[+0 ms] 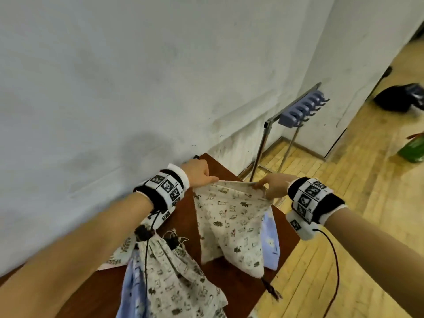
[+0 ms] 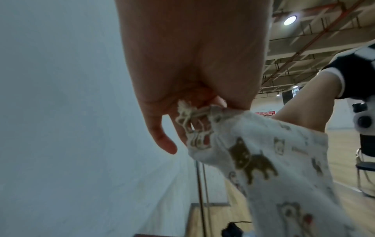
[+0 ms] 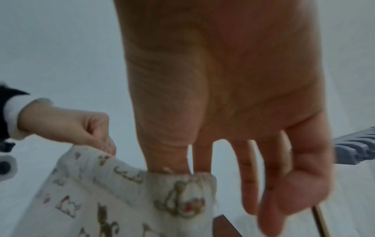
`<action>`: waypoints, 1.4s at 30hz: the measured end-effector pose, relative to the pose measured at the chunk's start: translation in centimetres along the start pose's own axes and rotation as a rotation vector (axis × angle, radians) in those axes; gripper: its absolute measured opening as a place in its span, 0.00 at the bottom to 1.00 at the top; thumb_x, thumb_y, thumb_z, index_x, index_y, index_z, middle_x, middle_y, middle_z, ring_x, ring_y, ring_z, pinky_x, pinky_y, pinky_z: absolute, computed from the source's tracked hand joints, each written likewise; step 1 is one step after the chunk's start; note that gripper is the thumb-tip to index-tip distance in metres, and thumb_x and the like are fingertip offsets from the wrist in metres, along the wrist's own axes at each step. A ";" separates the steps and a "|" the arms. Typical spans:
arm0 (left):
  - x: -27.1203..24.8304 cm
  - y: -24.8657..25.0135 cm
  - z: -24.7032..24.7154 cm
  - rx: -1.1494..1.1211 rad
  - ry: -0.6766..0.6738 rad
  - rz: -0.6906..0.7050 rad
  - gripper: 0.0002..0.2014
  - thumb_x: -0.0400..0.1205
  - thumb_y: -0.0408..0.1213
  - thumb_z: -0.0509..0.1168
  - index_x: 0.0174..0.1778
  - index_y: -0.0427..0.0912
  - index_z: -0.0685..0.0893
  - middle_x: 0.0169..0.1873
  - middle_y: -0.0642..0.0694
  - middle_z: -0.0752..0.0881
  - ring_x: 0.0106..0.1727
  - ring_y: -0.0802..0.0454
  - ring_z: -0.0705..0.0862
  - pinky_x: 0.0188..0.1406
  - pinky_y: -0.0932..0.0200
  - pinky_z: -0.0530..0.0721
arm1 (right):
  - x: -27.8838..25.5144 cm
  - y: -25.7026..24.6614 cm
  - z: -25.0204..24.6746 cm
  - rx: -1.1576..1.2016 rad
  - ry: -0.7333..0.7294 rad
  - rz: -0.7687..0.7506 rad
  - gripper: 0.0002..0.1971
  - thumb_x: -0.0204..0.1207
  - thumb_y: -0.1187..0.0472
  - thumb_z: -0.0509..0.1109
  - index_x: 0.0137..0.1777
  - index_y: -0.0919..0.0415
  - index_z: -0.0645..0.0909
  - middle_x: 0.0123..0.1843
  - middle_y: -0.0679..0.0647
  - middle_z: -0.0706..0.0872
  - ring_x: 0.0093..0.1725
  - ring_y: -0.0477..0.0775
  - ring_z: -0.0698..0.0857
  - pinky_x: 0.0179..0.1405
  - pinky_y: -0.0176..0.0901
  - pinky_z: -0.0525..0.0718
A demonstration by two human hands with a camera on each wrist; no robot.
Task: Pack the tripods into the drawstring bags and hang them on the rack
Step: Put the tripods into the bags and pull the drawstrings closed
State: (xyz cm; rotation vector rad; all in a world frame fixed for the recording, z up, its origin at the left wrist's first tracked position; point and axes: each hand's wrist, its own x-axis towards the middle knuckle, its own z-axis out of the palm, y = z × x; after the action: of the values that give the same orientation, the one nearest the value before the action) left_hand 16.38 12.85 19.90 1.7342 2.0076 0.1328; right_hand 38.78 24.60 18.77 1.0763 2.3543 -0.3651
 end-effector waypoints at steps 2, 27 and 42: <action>-1.0 -1.4 -1.9 0.090 0.027 -0.027 0.29 0.81 0.53 0.65 0.16 0.43 0.67 0.15 0.50 0.65 0.16 0.51 0.61 0.22 0.60 0.66 | -0.4 -1.6 -1.4 0.057 0.088 -0.064 0.30 0.73 0.65 0.66 0.77 0.50 0.73 0.60 0.51 0.83 0.50 0.49 0.81 0.45 0.39 0.81; 0.0 -11.8 10.3 0.233 -0.036 -0.403 0.33 0.68 0.44 0.75 0.70 0.52 0.72 0.61 0.44 0.73 0.59 0.43 0.77 0.37 0.51 0.77 | 13.5 -8.0 10.0 0.192 -0.031 -0.177 0.36 0.75 0.53 0.70 0.82 0.51 0.61 0.73 0.58 0.71 0.67 0.59 0.77 0.64 0.50 0.79; 7.5 -13.8 11.5 -0.505 -0.014 -0.421 0.23 0.77 0.20 0.54 0.62 0.42 0.84 0.64 0.47 0.82 0.63 0.50 0.81 0.61 0.65 0.74 | 33.1 -5.6 7.0 0.211 0.006 -0.030 0.26 0.76 0.52 0.69 0.72 0.57 0.69 0.67 0.59 0.80 0.66 0.62 0.79 0.66 0.55 0.76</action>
State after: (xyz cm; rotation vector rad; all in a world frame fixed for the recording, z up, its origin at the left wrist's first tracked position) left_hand 8.05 14.66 2.45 0.9837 2.0538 0.4398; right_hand 18.78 38.42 -5.47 1.1386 2.3800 -0.6344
